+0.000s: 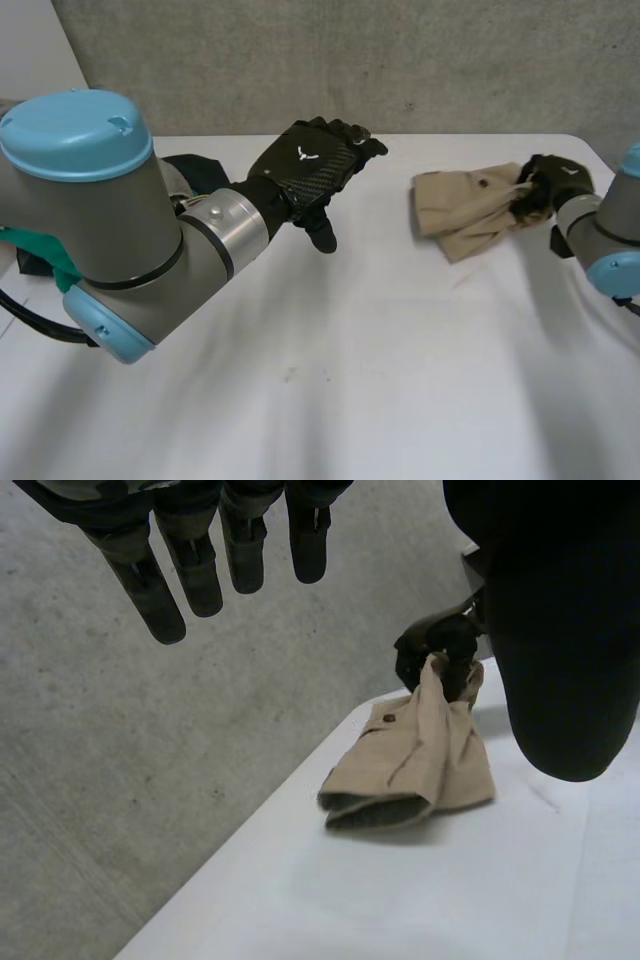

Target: Fold the laundry.

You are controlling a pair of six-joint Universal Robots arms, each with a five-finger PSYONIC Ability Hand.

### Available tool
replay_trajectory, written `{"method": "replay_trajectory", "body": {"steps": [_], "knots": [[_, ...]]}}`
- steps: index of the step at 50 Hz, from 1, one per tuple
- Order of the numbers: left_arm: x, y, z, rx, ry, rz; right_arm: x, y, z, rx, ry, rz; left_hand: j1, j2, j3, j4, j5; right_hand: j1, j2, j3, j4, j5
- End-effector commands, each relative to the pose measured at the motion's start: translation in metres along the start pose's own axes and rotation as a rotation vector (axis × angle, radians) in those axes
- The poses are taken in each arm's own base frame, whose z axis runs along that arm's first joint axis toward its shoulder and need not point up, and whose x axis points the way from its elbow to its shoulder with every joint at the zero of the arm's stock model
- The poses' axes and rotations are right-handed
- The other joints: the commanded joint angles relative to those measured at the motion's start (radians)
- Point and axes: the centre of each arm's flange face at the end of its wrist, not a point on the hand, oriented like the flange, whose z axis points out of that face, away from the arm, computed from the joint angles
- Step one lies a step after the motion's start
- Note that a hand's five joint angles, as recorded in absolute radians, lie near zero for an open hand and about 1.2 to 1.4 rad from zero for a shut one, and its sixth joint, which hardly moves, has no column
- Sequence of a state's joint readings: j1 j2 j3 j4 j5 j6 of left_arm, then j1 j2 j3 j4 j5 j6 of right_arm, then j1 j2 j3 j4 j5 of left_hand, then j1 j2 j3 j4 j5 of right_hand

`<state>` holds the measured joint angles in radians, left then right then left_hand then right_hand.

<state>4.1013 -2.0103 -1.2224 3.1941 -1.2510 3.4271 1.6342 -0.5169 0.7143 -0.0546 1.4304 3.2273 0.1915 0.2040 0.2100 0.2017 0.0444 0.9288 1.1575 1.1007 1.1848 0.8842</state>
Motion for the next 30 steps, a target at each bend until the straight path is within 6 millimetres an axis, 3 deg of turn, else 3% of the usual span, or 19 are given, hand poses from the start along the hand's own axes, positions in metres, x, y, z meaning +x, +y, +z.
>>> {"method": "replay_trajectory", "body": {"steps": [1, 15, 24, 25, 26, 28, 30], "knots": [[-0.002, -0.001, 0.004, 0.009, -0.006, 0.006, 0.066, 0.0, 0.034, 0.024, 0.116, -0.13, 0.01, -0.002, -0.008, 0.0, -0.017, 0.467, 0.239, 0.296, 0.211, 0.338], [-0.001, -0.008, 0.011, 0.041, 0.008, -0.045, 0.131, -0.01, 0.038, 0.04, 0.254, -0.407, -0.001, -0.014, -0.02, -0.012, -0.029, 0.467, 0.239, 0.296, 0.211, 0.338], [0.008, -0.013, 0.011, 0.06, 0.071, -0.09, 0.142, -0.011, 0.039, 0.047, 0.298, -0.484, -0.001, -0.014, -0.02, -0.012, -0.029, 0.467, 0.239, 0.296, 0.211, 0.338], [0.007, -0.012, 0.011, 0.059, 0.072, -0.091, 0.143, -0.012, 0.039, 0.054, 0.306, -0.492, -0.001, -0.014, -0.02, -0.012, -0.029, 0.207, -0.022, 0.035, -0.049, 0.077], [0.008, -0.012, 0.011, 0.059, 0.073, -0.092, 0.145, -0.013, 0.041, 0.068, 0.331, -0.521, 0.001, -0.011, -0.017, -0.009, -0.026, -0.455, -0.684, -0.627, -0.711, -0.585], [0.008, -0.012, 0.011, 0.059, 0.073, -0.091, 0.148, -0.016, 0.042, 0.083, 0.363, -0.557, 0.001, -0.011, -0.017, -0.009, -0.026, -0.754, -0.983, -0.926, -1.01, -0.884], [0.009, -0.013, 0.011, 0.059, 0.075, -0.092, 0.16, -0.018, 0.042, 0.091, 0.435, -0.624, 0.001, -0.011, -0.017, -0.009, -0.026, -0.754, -0.983, -0.926, -1.01, -0.884]]}}
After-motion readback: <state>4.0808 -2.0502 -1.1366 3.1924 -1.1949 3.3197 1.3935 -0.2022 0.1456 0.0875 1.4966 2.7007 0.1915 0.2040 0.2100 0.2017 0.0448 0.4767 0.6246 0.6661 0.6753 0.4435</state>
